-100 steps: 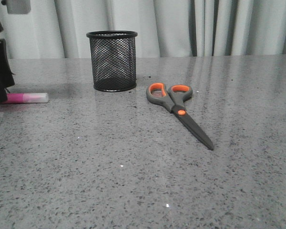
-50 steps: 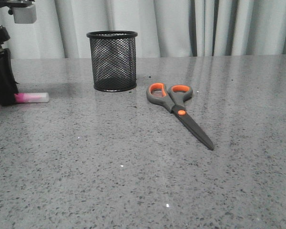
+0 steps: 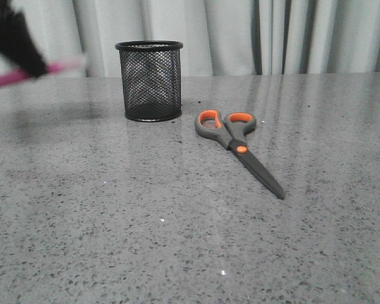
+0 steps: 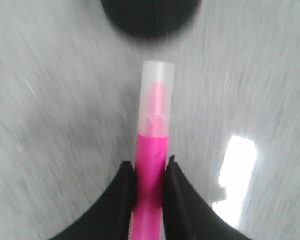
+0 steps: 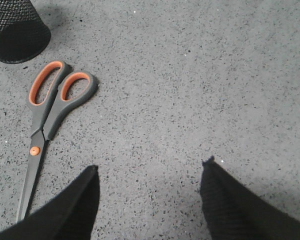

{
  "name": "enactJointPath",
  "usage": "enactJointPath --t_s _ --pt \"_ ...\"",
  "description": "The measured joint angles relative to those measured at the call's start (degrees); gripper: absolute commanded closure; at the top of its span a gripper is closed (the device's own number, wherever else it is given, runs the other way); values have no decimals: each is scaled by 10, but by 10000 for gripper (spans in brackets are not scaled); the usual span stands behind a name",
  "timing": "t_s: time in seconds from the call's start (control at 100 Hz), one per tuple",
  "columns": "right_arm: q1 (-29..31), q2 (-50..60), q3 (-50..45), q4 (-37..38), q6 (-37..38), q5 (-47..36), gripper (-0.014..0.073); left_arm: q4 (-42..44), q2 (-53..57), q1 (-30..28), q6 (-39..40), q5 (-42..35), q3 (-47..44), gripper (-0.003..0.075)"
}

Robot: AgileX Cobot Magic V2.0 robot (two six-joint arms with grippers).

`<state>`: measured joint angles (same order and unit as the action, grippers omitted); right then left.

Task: Put pen and scissors into bin
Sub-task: 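Lift the highlighter with the left gripper over the mesh cup, then lower the highlighter into the cup and open the left gripper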

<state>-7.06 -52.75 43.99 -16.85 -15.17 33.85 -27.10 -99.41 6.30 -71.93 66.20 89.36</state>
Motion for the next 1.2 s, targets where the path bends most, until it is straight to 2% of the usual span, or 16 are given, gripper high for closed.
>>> enactJointPath --t_s 0.2,0.34,0.6,1.0,1.1,1.2 --pt "0 0 0 0 0 3 193 -290 21 -2 -42 -46 30 739" --pt "0 0 0 0 0 6 193 -398 7 35 -83 -99 30 739" --pt "0 0 0 0 0 7 193 -426 -49 110 -101 -216 30 739" --pt "0 0 0 0 0 11 193 -417 -94 114 -101 -232 30 732" --pt "0 0 0 0 0 11 193 -401 -94 114 -101 -230 30 674" --pt "0 0 0 0 0 11 193 -386 -94 114 -101 -227 30 526"
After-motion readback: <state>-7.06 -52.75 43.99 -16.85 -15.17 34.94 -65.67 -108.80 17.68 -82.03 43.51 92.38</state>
